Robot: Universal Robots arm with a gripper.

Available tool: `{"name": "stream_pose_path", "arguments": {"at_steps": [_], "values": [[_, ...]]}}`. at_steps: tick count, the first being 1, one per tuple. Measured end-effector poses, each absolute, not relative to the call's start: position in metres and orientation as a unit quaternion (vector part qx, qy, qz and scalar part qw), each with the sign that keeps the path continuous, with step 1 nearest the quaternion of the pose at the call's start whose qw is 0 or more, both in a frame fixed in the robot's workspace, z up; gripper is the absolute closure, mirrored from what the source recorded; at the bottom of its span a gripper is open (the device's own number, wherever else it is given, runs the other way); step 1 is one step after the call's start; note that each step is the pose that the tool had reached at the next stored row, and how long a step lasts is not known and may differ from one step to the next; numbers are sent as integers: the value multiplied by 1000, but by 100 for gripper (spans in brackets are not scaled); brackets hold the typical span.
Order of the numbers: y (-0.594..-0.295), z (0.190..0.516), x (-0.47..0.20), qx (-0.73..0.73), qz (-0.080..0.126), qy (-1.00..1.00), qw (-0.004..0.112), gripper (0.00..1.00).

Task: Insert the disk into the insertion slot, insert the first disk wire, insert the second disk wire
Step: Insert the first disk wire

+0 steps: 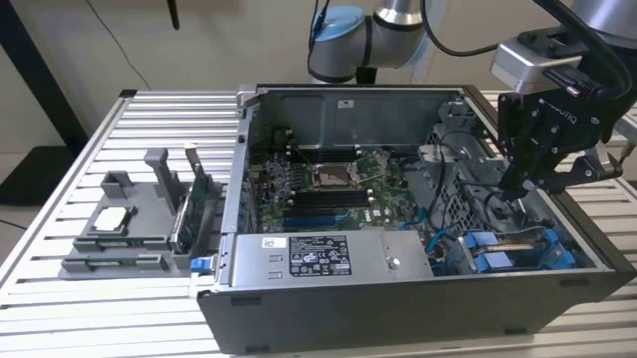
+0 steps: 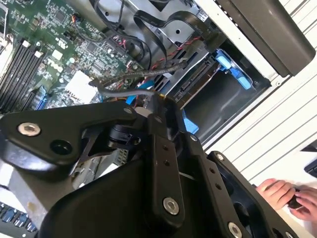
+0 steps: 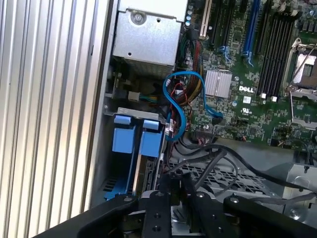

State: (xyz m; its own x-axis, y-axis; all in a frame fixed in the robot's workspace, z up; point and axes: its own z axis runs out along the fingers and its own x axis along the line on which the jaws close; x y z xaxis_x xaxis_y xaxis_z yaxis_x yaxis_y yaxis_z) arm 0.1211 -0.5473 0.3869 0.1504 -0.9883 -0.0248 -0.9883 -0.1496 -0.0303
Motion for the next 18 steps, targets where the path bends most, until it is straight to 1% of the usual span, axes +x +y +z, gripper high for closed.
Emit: {"name": "stream_pose_path", "arguments": {"at_steps": [1,3,18], "values": [[-547,387,121,-758,-1,652,20,78],[-547,387,121,-758,0,652,20,80],[-551,379,121,-747,-1,664,19,81]]}}
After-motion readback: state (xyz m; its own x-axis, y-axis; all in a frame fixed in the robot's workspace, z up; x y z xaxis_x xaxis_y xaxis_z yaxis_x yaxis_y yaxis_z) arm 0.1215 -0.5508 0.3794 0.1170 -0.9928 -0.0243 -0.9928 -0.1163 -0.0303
